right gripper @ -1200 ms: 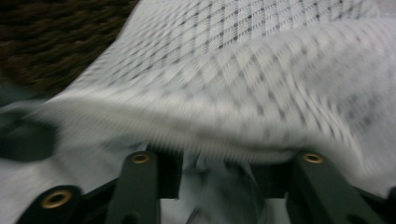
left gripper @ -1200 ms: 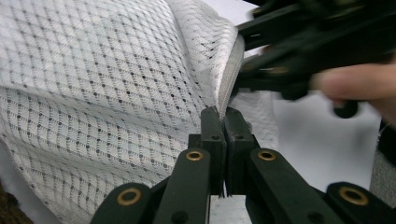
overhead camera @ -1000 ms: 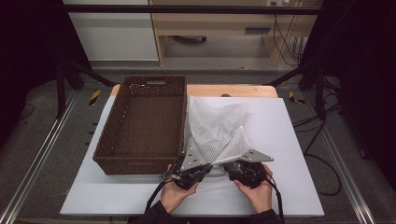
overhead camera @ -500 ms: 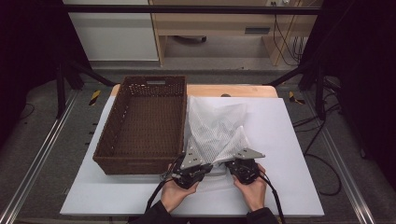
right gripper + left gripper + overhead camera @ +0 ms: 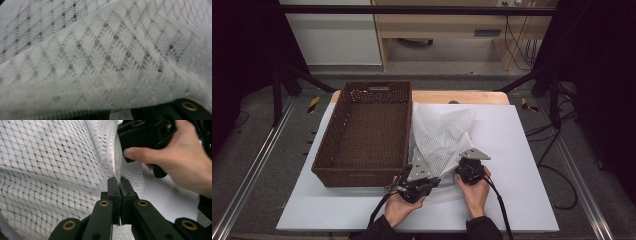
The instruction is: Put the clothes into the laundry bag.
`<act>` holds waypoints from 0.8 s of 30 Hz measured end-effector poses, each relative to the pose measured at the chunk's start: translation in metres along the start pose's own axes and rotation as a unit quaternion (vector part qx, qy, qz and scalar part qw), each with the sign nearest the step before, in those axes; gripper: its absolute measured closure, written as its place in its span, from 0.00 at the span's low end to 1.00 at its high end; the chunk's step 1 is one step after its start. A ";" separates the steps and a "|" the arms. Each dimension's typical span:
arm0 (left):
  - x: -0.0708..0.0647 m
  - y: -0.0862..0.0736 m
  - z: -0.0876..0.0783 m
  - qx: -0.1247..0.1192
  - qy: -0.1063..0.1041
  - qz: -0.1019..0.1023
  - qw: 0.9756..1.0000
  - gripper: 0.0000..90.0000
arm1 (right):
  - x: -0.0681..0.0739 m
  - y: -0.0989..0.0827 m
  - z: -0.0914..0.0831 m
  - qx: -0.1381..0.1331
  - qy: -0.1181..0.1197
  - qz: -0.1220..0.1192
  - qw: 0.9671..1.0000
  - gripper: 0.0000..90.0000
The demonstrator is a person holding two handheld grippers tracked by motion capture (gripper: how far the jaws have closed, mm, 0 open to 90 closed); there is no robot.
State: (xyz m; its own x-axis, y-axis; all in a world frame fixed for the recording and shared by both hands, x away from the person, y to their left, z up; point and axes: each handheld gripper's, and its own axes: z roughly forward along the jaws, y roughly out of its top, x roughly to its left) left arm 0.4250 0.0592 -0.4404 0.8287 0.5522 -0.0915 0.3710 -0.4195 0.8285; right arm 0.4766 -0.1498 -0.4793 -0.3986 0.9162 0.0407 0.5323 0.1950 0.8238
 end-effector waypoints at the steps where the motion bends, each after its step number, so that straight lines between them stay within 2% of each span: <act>1: 0.001 0.000 0.000 -0.001 0.001 -0.001 1.000 0.98 | 0.001 0.000 -0.005 -0.002 0.004 -0.006 1.000 0.94; 3: 0.003 0.000 0.000 -0.003 0.001 -0.008 1.000 0.98 | 0.002 0.000 -0.014 -0.006 0.022 -0.010 1.000 0.83; 7: 0.006 0.001 -0.004 -0.014 0.003 -0.017 1.000 0.98 | 0.010 -0.001 -0.038 -0.020 0.065 -0.037 0.997 0.67; 9: 0.008 0.002 -0.007 -0.020 0.004 -0.020 1.000 0.98 | 0.016 -0.002 -0.043 -0.019 0.090 -0.043 0.995 0.66; 11: 0.008 0.003 -0.008 -0.023 0.005 -0.020 1.000 0.98 | 0.023 -0.005 -0.036 0.004 0.096 -0.048 0.994 0.68; 13: 0.008 0.003 -0.008 -0.022 0.004 -0.020 1.000 0.98 | 0.026 -0.008 -0.023 0.020 0.094 -0.053 0.994 0.79; 14: 0.007 0.003 -0.007 -0.019 0.004 -0.017 1.000 0.98 | 0.027 -0.009 -0.018 0.027 0.093 -0.051 0.994 0.83; 15: 0.007 0.003 -0.007 -0.017 0.002 -0.017 1.000 0.98 | 0.029 -0.011 -0.007 0.041 0.085 -0.047 0.994 0.94; 16: 0.007 0.003 -0.007 -0.017 0.001 -0.017 1.000 0.98 | 0.029 -0.010 -0.003 0.043 0.083 -0.040 0.995 0.97; 18: 0.006 0.003 -0.006 -0.017 0.002 -0.017 1.000 0.98 | 0.028 -0.008 0.000 0.040 0.083 -0.026 0.995 0.98; 21: 0.005 0.003 -0.006 -0.017 0.003 -0.015 1.000 0.98 | 0.029 0.000 0.008 0.021 0.050 -0.014 0.998 0.98; 24: 0.005 0.003 -0.005 -0.012 0.002 -0.013 1.000 0.98 | 0.031 0.004 0.015 0.000 0.037 0.004 0.999 0.98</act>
State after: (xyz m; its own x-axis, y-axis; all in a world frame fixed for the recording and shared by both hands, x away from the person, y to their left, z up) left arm 0.4282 0.0642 -0.4357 0.8177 0.5648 -0.1108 0.3818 -0.3882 0.8387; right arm 0.4776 -0.1154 -0.4837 -0.4485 0.8893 0.0891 0.5362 0.1879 0.8229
